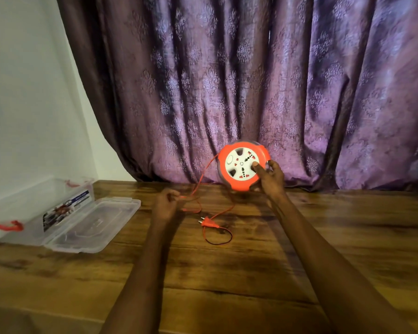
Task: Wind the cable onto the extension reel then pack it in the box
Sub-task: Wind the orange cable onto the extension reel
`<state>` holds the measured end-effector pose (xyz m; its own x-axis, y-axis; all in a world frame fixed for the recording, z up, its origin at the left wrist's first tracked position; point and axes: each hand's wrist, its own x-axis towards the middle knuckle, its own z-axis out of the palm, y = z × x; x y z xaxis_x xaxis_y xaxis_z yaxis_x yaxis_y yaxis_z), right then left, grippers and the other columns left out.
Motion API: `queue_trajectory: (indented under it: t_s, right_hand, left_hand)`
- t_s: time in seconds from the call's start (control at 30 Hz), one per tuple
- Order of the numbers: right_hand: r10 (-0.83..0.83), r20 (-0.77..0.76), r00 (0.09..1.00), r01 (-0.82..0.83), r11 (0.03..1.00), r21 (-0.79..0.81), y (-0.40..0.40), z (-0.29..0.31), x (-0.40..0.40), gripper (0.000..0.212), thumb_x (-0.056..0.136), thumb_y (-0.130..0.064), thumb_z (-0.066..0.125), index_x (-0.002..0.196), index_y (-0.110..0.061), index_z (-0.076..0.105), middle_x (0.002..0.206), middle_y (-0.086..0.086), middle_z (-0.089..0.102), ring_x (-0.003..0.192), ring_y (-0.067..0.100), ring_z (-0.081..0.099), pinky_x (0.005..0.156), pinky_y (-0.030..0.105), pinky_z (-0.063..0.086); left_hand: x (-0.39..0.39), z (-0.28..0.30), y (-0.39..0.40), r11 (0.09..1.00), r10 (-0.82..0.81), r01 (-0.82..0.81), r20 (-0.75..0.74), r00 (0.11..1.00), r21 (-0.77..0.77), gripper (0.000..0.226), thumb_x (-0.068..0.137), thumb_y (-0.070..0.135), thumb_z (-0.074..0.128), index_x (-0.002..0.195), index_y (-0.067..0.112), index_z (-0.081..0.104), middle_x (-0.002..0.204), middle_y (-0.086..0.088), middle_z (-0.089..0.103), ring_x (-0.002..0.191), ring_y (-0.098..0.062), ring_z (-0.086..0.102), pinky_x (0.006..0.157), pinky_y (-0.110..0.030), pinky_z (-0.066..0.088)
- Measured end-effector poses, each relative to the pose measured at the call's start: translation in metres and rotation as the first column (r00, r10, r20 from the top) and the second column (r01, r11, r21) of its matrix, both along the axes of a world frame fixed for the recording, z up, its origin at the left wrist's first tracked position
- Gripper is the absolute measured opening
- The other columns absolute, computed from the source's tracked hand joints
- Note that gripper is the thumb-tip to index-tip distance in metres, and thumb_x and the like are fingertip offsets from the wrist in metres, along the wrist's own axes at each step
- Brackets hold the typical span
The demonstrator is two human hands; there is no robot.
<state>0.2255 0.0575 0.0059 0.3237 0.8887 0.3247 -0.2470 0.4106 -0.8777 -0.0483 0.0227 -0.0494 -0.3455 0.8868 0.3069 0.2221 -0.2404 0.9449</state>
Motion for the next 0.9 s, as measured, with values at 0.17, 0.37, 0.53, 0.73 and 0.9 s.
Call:
queue_trajectory:
  t_s: [0.17, 0.37, 0.53, 0.73, 0.9]
  right_hand:
    - [0.014, -0.001, 1.000, -0.014, 1.000, -0.019, -0.004, -0.004, -0.003, 0.031, 0.091, -0.014, 0.072, 0.114, -0.014, 0.052, 0.088, 0.000, 0.068, 0.053, 0.005, 0.067, 0.041, 0.027, 0.053]
    - [0.098, 0.045, 0.994, -0.095, 0.993, -0.071, -0.009, -0.008, -0.008, 0.028, 0.092, -0.019, 0.071, 0.113, -0.017, 0.053, 0.091, 0.007, 0.068, 0.048, 0.014, 0.064, 0.040, 0.032, 0.052]
    - [0.232, 0.126, 0.964, -0.227, 0.972, -0.052, -0.012, -0.008, -0.005, 0.022, 0.092, -0.022, 0.071, 0.112, -0.020, 0.061, 0.098, 0.007, 0.070, 0.059, 0.013, 0.067, 0.041, 0.028, 0.053]
    - [0.329, 0.256, 0.909, -0.307, 0.944, -0.122, -0.012, -0.010, -0.005, 0.018, 0.092, -0.028, 0.070, 0.109, -0.023, 0.064, 0.086, -0.003, 0.075, 0.054, 0.006, 0.067, 0.038, 0.021, 0.046]
    - [0.162, 0.411, 0.897, -0.184, 0.983, 0.015, -0.006, -0.014, -0.014, 0.040, 0.095, -0.017, 0.068, 0.133, -0.010, 0.056, 0.108, 0.001, 0.069, 0.091, 0.016, 0.068, 0.069, 0.029, 0.058]
  left_hand:
    - [-0.018, -0.016, -0.009, 0.907, 0.151, -0.373, -0.679, 0.719, -0.194, 0.022, 0.090, 0.022, 0.054, 0.107, 0.016, 0.067, 0.124, -0.020, 0.058, 0.119, -0.039, 0.050, 0.103, -0.045, 0.043]
    - [-0.002, -0.005, -0.003, 0.981, 0.193, -0.160, -0.527, 0.827, 0.107, 0.021, 0.097, 0.025, 0.053, 0.100, 0.016, 0.073, 0.107, -0.008, 0.066, 0.100, -0.023, 0.063, 0.089, -0.036, 0.050]
    - [0.044, 0.001, -0.006, 0.930, -0.367, 0.350, 0.241, 0.899, 0.112, 0.020, 0.093, 0.031, 0.065, 0.086, 0.013, 0.068, 0.065, -0.004, 0.060, 0.054, -0.017, 0.047, 0.055, -0.024, 0.037]
    - [0.065, 0.000, 0.000, 0.888, -0.460, 0.414, 0.446, 0.768, 0.201, 0.016, 0.088, 0.029, 0.073, 0.100, 0.022, 0.066, 0.112, -0.009, 0.074, 0.090, -0.018, 0.072, 0.059, -0.027, 0.057]
    - [0.066, -0.002, -0.001, 0.906, -0.422, 0.374, 0.468, 0.777, 0.198, 0.013, 0.087, 0.023, 0.074, 0.084, 0.024, 0.061, 0.107, -0.009, 0.073, 0.094, -0.023, 0.073, 0.056, -0.029, 0.057]
